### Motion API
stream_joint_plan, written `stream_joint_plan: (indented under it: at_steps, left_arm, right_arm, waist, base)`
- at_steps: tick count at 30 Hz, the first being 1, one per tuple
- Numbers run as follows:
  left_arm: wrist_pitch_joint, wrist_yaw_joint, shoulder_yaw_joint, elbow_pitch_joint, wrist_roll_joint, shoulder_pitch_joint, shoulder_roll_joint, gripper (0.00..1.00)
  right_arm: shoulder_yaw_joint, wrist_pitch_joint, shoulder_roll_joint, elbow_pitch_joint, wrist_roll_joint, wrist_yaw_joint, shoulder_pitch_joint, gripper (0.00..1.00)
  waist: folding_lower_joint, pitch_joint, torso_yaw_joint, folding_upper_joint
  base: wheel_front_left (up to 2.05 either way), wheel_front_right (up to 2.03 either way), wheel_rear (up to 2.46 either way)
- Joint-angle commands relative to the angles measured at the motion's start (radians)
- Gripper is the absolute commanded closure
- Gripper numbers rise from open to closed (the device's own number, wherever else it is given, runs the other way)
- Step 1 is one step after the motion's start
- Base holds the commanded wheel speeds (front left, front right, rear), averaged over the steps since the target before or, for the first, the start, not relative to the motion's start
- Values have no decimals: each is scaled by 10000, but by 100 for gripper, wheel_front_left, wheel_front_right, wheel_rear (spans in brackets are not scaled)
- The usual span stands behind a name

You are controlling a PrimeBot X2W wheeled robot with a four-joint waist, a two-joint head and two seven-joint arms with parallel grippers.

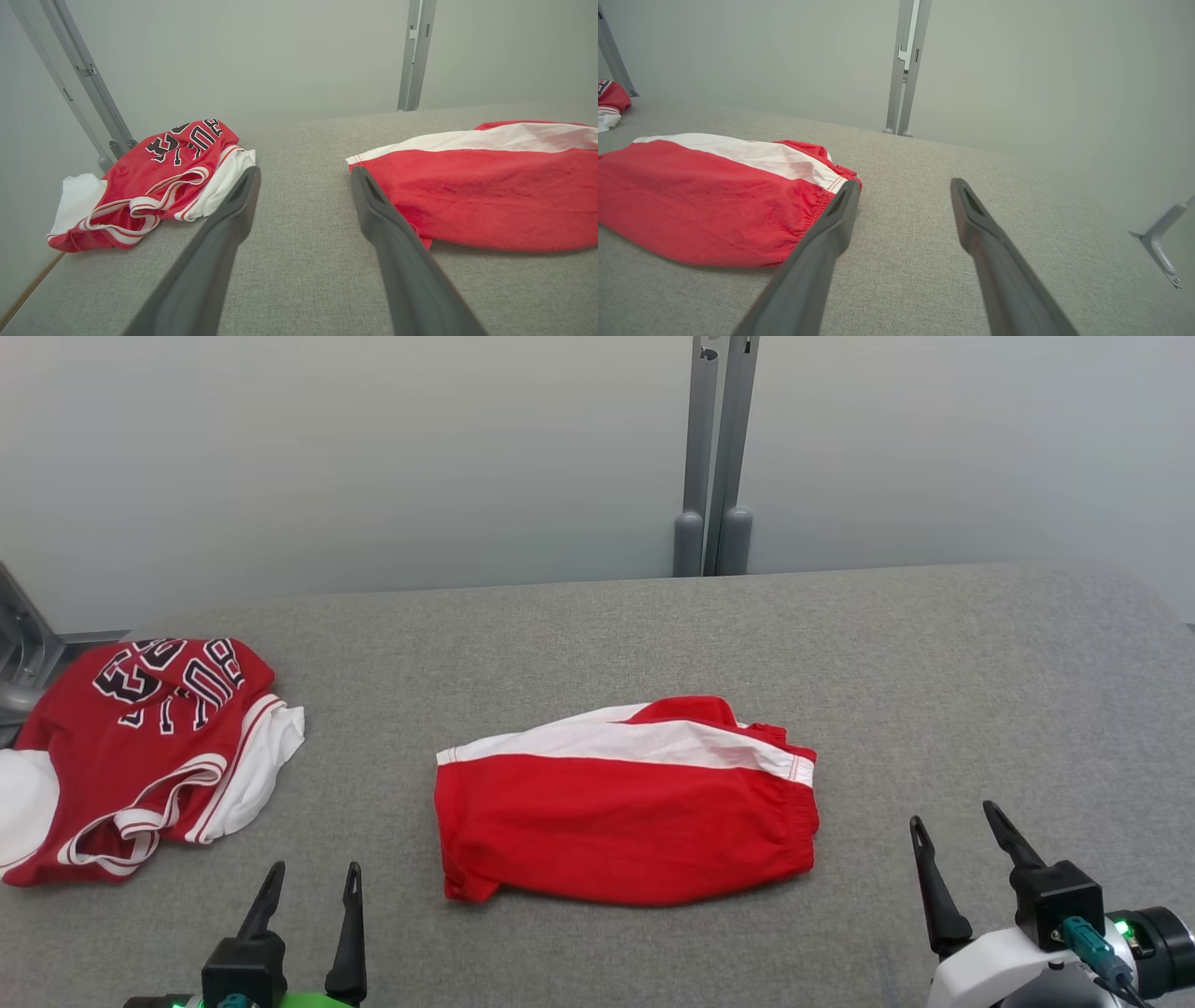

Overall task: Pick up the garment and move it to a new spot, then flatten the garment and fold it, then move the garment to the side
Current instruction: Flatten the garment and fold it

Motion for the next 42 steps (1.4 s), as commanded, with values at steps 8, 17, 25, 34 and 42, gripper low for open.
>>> stream_joint_plan:
  at_steps: [8, 17, 25, 34, 42]
  left_arm:
    - [-49, -41, 148, 194, -312, 140, 117, 0]
    - [465, -426, -203, 343, -395, -446, 226, 0]
    - [3334, -1127, -485, 914, -1150, -2283, 176, 0]
    - [6819, -1031, -553, 2143, -1805, -5140, -98, 0]
    - [8162, -1068, -808, 3375, -1896, -6673, -223, 0]
  right_arm:
    - [189, 109, -25, 233, 349, -13, 44, 0]
    - [380, 631, -24, 189, 524, -12, -281, 0]
    - [486, 4631, -27, -70, 1536, -13, -1525, 0]
    - [770, 8100, -25, -368, 2038, -9, -3659, 0]
    - [1618, 8865, -22, -5, 1974, -9, -4858, 0]
  waist:
    - [0, 14, 4, 0]
    - [0, 185, -9, 0]
    - [0, 599, -148, 0]
    - [0, 1690, -319, 0]
    - [0, 2443, -540, 0]
  base:
    - [0, 0, 0]
    - [0, 0, 0]
    - [0, 0, 0]
    - [0, 0, 0]
    - [0, 0, 0]
